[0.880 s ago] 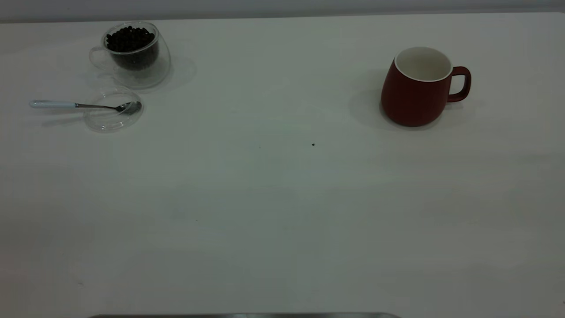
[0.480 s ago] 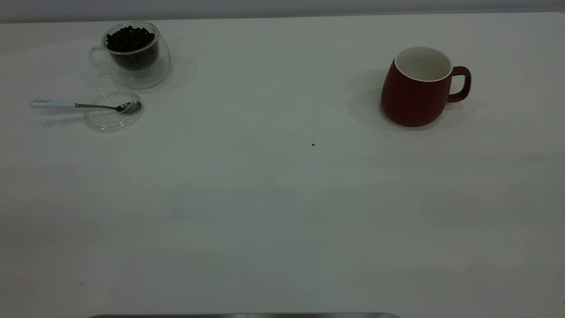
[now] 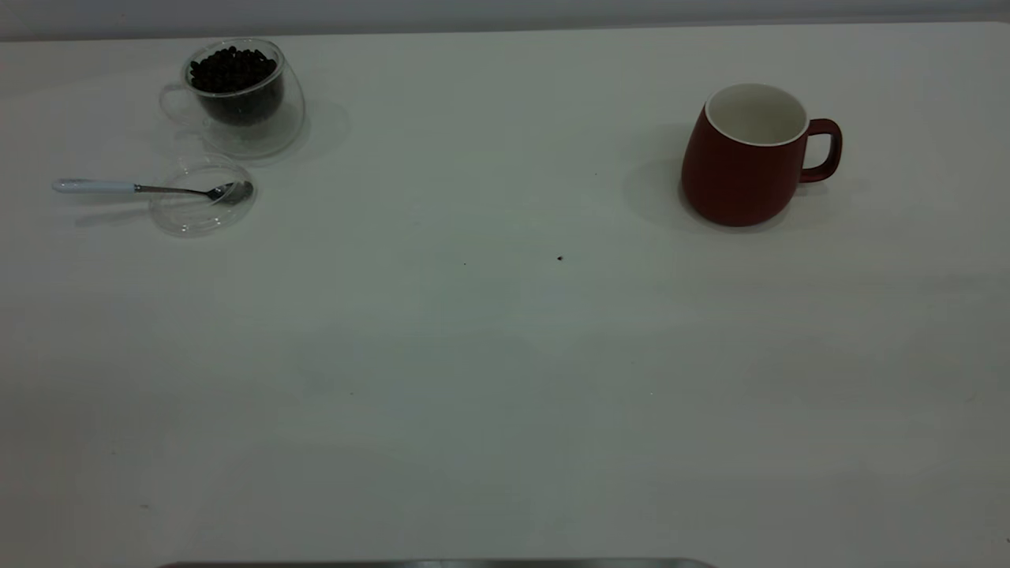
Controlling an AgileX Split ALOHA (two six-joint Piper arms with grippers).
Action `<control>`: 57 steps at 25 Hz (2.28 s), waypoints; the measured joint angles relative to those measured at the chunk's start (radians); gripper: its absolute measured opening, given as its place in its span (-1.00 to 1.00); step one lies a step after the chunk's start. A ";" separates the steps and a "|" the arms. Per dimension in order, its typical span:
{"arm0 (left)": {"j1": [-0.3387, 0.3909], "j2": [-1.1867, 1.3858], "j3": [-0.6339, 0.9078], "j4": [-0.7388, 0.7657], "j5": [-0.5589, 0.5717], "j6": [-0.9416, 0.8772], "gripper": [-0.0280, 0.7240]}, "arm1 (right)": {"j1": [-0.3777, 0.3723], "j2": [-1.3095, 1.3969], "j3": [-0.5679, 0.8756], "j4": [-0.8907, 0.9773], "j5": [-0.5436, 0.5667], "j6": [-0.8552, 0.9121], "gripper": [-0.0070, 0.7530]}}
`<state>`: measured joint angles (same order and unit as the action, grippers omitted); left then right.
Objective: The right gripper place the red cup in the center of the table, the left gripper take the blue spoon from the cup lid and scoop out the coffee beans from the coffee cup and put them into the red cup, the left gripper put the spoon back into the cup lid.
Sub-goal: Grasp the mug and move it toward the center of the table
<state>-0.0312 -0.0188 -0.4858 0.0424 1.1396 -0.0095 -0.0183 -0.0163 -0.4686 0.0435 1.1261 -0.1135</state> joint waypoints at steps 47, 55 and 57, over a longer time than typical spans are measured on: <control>0.000 0.000 0.000 0.000 0.000 0.000 0.59 | 0.000 1.092 -0.327 -0.127 -0.245 -0.220 0.73; 0.000 0.000 0.000 0.000 0.000 0.000 0.59 | 0.000 1.406 -0.385 -0.076 -0.385 -0.472 0.84; 0.000 0.000 0.000 0.000 0.000 0.000 0.59 | 0.003 1.485 -0.409 -0.044 -0.404 -0.533 0.84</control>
<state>-0.0312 -0.0188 -0.4858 0.0424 1.1396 -0.0095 -0.0150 1.4682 -0.8778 0.0000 0.7221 -0.6467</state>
